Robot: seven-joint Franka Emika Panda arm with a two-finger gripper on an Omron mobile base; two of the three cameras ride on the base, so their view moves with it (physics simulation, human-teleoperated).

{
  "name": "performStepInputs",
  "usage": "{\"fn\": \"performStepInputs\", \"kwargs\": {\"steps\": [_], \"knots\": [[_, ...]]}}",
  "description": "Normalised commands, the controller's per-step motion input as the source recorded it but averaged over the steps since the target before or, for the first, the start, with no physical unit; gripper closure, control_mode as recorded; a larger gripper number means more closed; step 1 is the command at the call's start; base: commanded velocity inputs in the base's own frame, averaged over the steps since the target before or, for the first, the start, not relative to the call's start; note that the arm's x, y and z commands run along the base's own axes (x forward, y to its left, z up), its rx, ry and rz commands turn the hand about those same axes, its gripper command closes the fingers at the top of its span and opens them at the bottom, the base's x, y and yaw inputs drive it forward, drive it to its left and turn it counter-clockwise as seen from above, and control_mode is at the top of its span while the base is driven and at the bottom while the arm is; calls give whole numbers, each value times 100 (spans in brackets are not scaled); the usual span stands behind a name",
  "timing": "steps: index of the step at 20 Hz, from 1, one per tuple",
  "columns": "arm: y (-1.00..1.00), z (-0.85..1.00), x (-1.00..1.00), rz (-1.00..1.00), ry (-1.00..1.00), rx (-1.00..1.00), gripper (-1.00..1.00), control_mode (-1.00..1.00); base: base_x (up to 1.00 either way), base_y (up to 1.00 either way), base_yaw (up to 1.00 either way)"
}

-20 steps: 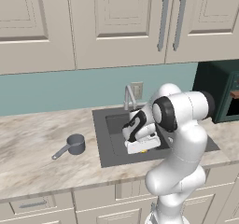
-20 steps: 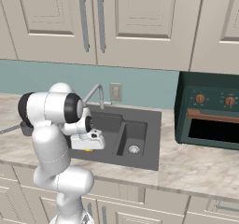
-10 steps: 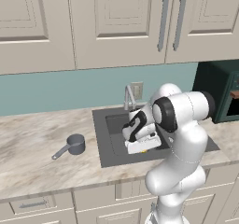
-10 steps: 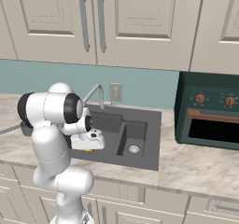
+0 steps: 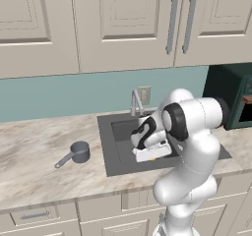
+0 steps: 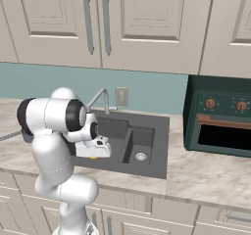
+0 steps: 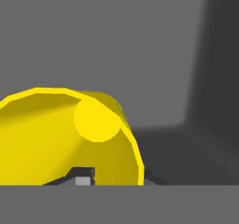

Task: Move any existing items from the left basin to the right basin for drying. Then move the measuring cup from the counter to the left basin of the sink for washing.

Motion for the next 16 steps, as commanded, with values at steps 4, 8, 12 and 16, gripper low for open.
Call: {"fn": "performStepInputs", "kwargs": {"steps": [4,8,12,16], "knots": [[-22,0,-32,0,0,2,100,-100,0,0,0],[-27,14,-24,0,-1,0,100,-100,0,0,0],[-21,45,-8,0,0,0,100,-100,0,0,0],[-19,55,0,0,0,0,100,-100,0,0,0]]}}
